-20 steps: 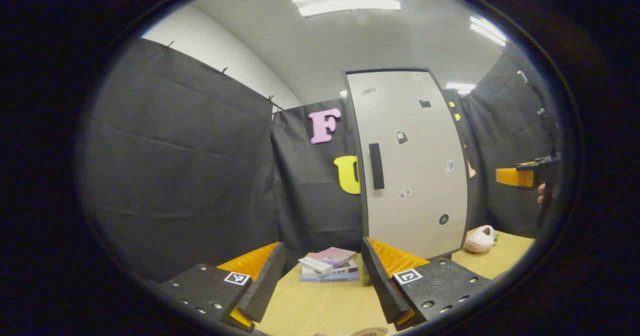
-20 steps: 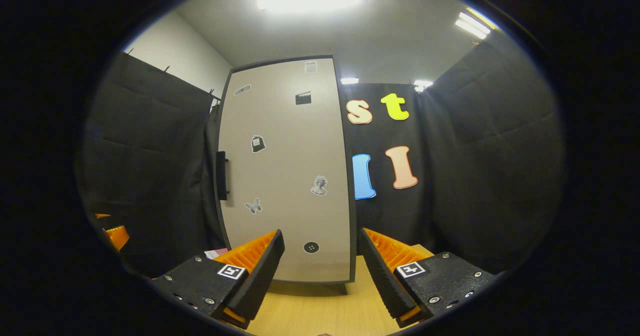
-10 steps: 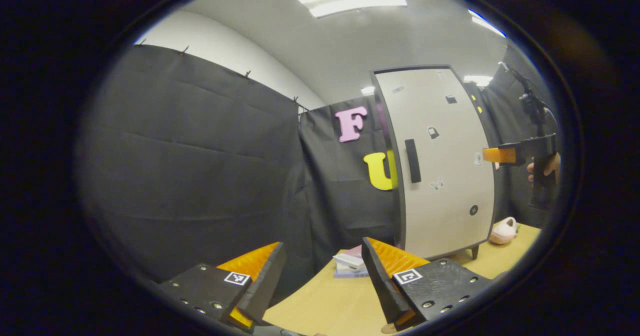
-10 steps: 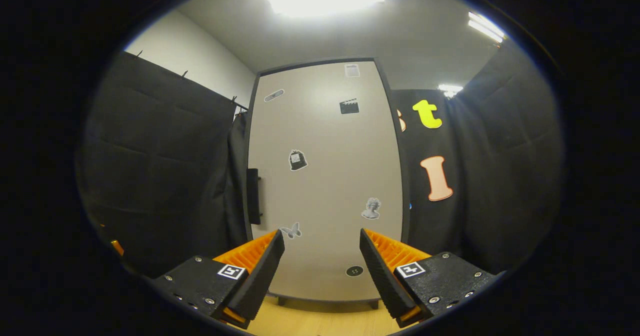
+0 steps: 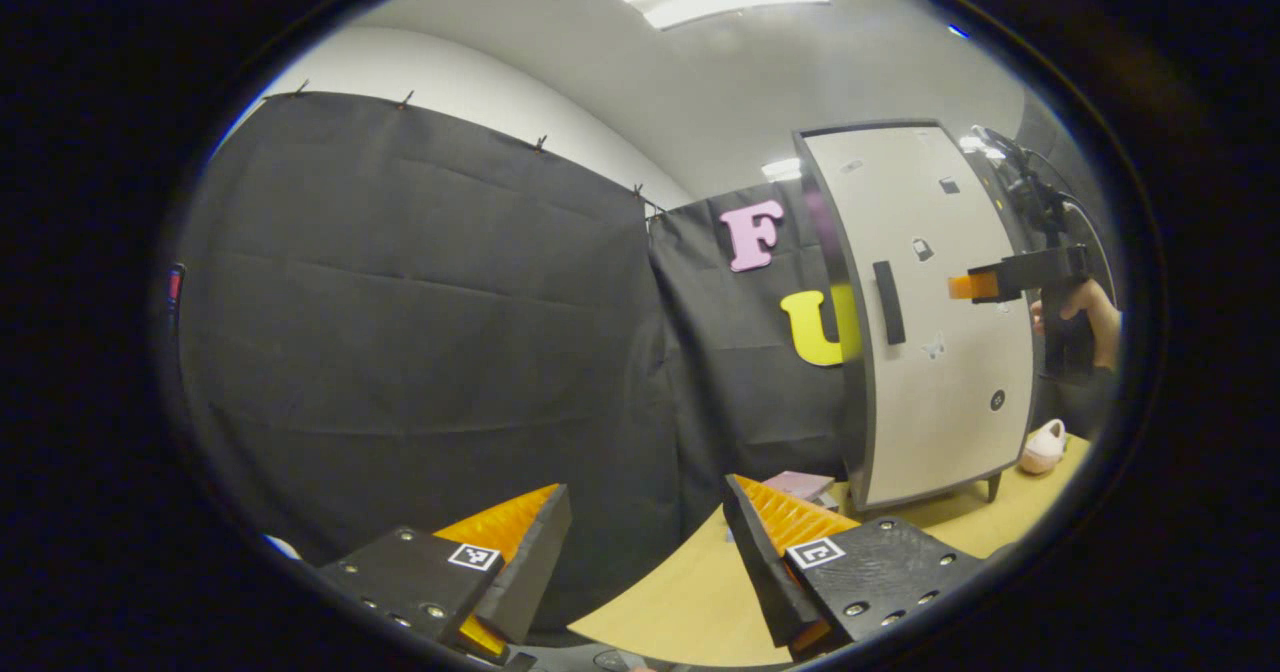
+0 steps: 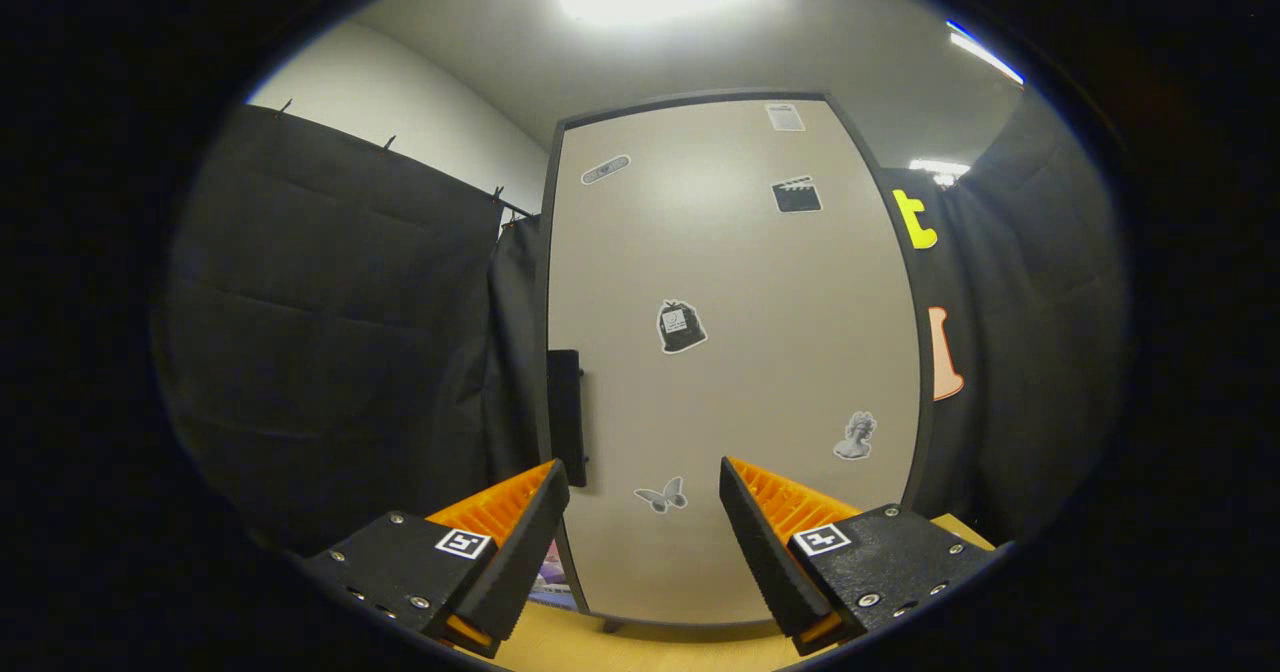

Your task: Open the cabinet door with the right hand, grasp the bottle in the cabinet with the left hand and place it on the coaster, then close the cabinet door with the right hand.

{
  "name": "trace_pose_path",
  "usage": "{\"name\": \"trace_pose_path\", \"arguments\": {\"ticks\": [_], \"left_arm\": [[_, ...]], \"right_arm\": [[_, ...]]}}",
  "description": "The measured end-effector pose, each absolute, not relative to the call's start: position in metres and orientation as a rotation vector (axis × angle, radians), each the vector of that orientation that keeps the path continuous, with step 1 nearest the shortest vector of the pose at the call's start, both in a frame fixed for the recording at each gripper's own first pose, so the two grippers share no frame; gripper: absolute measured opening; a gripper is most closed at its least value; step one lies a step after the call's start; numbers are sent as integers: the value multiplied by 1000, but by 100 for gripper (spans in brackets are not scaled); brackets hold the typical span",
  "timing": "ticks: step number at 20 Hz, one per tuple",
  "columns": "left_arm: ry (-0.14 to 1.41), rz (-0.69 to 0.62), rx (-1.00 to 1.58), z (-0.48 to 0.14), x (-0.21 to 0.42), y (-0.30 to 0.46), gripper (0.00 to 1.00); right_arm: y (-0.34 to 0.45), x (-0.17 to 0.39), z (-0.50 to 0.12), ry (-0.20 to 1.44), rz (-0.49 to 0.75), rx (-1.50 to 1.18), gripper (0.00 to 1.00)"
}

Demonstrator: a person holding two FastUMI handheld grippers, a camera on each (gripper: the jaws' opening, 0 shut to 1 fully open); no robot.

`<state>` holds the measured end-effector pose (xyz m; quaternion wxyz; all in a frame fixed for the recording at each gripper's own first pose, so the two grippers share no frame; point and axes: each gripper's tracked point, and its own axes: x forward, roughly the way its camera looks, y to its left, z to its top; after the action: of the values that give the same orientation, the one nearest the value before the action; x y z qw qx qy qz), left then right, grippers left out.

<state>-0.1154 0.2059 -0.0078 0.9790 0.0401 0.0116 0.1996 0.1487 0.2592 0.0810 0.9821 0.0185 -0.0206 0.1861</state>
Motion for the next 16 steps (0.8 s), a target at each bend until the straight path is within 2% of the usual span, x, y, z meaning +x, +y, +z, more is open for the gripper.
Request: {"name": "trace_pose_path", "arguments": {"ticks": [1, 2, 3, 6, 9, 10, 12, 13, 15, 16], "left_arm": [[27, 411, 80, -9, -116, 211, 88], [31, 419, 78, -12, -117, 216, 91], [33, 426, 76, -13, -120, 220, 88], [39, 447, 71, -19, -125, 236, 88], [47, 470, 66, -24, -131, 250, 88], [48, 477, 62, -25, -133, 254, 91], [49, 491, 59, -30, -131, 263, 88], [51, 501, 61, -32, -131, 266, 91], [59, 518, 59, -38, -132, 275, 88], [60, 522, 54, -39, -136, 280, 91]], "right_arm": [[267, 156, 83, -36, 375, 42, 94], [274, 161, 84, -35, 377, 48, 94], [282, 168, 87, -35, 380, 48, 94], [303, 187, 88, -16, 374, 31, 92], [326, 207, 82, 49, 384, 18, 85], [333, 212, 79, 72, 390, 14, 84], [342, 222, 79, 81, 380, 7, 77], [347, 226, 80, 81, 377, -1, 69], [355, 232, 77, 99, 367, -23, 58], [357, 235, 75, 110, 357, -29, 54]]}}
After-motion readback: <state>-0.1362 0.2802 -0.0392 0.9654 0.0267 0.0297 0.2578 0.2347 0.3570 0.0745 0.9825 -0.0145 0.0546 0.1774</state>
